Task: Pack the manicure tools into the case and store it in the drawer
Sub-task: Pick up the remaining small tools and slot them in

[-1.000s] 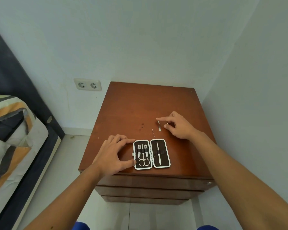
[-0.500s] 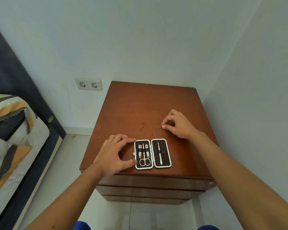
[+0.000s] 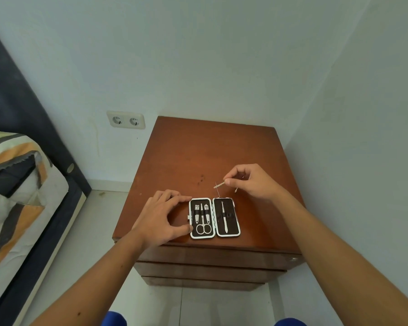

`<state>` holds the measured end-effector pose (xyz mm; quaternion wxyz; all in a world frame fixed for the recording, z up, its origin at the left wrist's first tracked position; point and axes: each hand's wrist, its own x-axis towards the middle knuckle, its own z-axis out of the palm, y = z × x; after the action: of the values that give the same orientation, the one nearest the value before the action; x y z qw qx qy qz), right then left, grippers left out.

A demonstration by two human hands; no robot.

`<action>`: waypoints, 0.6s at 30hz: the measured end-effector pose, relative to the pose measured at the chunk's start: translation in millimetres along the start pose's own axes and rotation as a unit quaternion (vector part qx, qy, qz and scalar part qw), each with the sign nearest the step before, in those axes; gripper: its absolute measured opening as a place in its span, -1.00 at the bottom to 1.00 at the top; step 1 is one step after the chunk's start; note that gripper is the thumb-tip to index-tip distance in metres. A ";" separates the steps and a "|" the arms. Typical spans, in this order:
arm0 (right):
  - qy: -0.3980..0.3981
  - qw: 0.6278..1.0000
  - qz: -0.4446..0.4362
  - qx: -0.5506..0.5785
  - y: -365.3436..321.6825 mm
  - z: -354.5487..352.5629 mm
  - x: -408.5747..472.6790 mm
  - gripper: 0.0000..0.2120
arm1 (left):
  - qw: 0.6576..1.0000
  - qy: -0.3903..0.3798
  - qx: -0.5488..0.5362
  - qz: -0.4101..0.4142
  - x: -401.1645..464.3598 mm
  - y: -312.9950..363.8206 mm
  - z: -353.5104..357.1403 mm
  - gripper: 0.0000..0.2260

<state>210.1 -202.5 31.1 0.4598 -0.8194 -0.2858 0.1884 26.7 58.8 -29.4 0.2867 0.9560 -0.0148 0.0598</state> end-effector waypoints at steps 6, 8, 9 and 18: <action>-0.059 0.997 0.037 0.010 4.6 -3.1 -3.5 -0.85 | 1.000 -0.005 -0.001 -0.004 -0.1 0.0 -0.5 -0.32; -0.069 0.996 0.053 0.020 3.8 -2.7 -2.6 -0.84 | 1.000 -0.003 -0.003 -0.005 -0.3 0.1 -0.6 -0.31; -0.071 0.996 0.058 0.017 4.1 -2.0 -1.6 -0.85 | 1.000 -0.003 -0.003 -0.005 -0.2 0.4 -0.5 -0.31; -0.109 0.986 0.052 -0.112 -2.7 8.1 5.6 -0.86 | 1.000 -0.004 -0.002 -0.003 0.1 -0.2 0.1 -0.32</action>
<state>209.0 -192.6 29.0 0.3209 -0.8540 -0.3107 0.2667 26.9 58.9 -29.6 0.2883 0.9559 -0.0131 0.0547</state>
